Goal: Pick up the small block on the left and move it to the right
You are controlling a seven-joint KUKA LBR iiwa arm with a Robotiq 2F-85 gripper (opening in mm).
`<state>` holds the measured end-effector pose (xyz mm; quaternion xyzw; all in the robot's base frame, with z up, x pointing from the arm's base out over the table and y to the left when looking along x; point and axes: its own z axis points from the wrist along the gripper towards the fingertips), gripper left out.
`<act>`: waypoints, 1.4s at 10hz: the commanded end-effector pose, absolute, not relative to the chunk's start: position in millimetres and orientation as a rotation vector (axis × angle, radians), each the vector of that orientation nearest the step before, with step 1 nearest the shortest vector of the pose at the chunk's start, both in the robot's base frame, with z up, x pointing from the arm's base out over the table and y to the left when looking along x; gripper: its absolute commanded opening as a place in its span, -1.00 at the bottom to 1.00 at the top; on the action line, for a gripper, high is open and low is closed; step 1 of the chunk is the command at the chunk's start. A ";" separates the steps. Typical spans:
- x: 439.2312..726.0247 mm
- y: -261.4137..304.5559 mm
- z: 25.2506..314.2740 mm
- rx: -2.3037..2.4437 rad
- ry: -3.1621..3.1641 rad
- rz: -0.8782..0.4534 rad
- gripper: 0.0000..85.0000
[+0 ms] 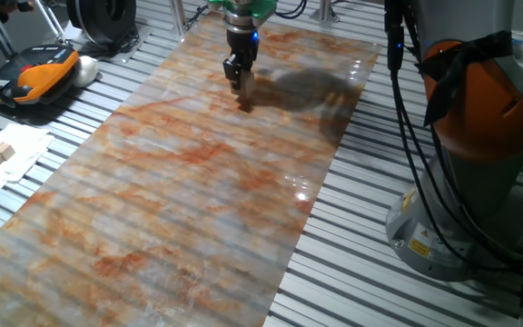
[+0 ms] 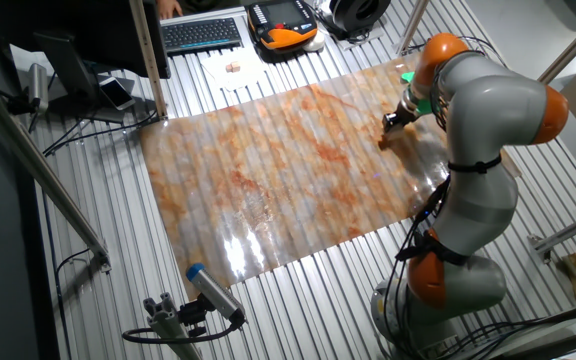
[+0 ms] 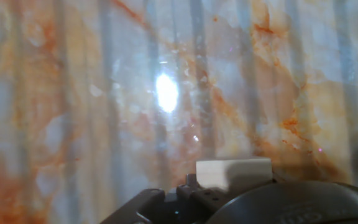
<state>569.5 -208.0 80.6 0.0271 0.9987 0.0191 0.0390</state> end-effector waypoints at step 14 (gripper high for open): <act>575.5 -137.5 131.6 0.267 3.018 0.011 -1.00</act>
